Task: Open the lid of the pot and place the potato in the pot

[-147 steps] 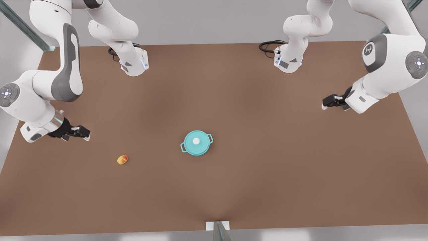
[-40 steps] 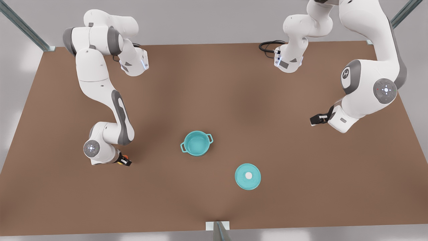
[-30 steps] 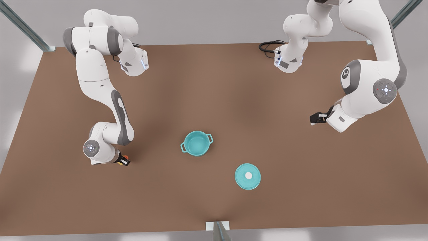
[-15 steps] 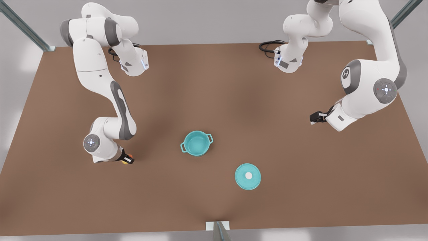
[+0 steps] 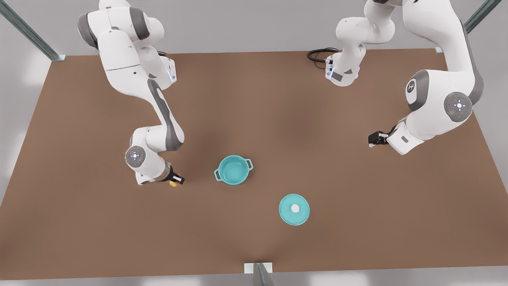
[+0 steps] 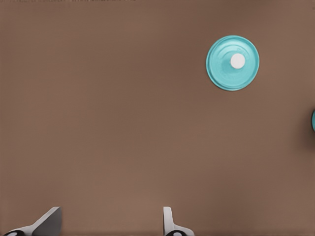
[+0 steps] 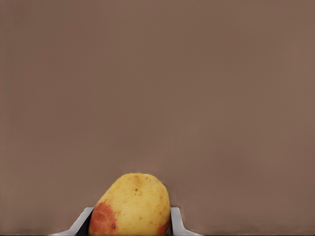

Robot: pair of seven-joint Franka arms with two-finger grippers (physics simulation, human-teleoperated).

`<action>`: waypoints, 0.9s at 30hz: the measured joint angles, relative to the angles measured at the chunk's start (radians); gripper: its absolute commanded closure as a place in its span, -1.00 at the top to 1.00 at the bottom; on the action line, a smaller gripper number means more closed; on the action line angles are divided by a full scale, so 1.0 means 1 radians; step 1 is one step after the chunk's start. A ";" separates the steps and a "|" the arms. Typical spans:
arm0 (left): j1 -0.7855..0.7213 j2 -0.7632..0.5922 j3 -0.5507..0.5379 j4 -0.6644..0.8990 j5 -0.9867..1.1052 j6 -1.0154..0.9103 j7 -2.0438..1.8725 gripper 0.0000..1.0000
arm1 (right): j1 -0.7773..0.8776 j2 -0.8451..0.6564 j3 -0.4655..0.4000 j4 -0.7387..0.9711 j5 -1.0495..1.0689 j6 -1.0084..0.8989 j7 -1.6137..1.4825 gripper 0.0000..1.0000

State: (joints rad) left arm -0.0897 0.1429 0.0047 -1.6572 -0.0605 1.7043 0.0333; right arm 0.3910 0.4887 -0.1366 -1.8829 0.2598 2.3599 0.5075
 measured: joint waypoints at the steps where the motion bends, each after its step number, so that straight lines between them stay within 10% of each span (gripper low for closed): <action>1: 0.000 0.000 0.000 0.000 0.000 0.000 0.001 1.00 | 0.017 -0.003 0.000 -0.005 0.002 0.000 0.007 0.17; 27: 0.004 -0.002 -0.019 0.027 0.007 -0.001 0.006 1.00 | 0.366 0.134 -0.048 0.200 0.183 0.006 0.262 0.13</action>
State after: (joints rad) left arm -0.0858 0.1413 -0.0144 -1.6297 -0.0531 1.7035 0.0398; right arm 0.7570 0.6229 -0.1849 -1.6828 0.4428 2.3664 0.7691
